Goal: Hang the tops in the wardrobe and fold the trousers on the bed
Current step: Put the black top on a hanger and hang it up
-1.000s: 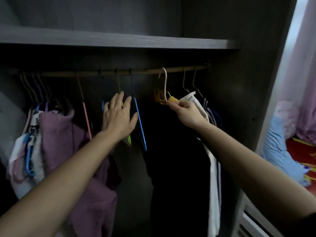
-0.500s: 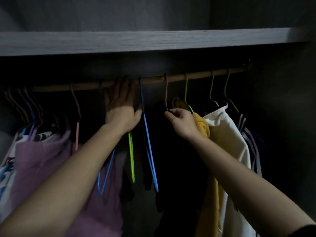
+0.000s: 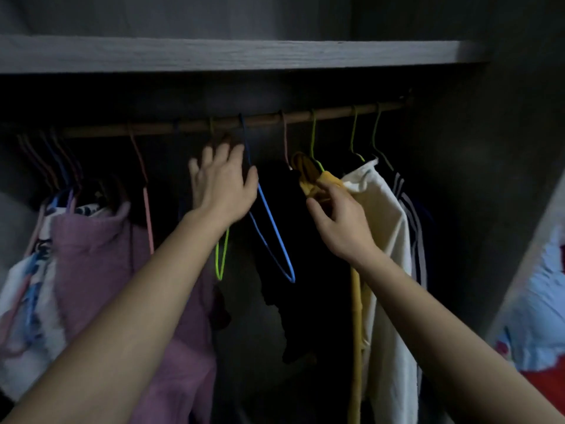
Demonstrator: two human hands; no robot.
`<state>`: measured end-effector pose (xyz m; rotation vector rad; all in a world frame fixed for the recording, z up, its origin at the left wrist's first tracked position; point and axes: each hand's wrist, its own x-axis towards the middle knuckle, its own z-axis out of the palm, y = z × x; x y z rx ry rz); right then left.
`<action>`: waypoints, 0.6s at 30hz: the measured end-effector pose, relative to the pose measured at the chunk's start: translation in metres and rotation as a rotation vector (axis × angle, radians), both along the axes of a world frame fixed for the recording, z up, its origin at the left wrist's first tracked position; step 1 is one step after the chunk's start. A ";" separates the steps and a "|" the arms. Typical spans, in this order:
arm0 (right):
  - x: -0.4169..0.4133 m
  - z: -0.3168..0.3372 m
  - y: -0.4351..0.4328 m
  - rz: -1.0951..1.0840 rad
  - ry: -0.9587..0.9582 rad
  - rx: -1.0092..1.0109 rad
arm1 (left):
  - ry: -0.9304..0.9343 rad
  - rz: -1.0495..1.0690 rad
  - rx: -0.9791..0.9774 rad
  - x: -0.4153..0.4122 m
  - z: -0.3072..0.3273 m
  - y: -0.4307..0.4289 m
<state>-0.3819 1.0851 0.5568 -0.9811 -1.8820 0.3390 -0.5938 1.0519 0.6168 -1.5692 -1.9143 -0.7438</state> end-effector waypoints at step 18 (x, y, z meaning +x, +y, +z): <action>0.287 -0.217 -0.267 -0.834 -0.544 -0.236 | -0.238 -0.708 -0.302 0.290 -0.289 -0.179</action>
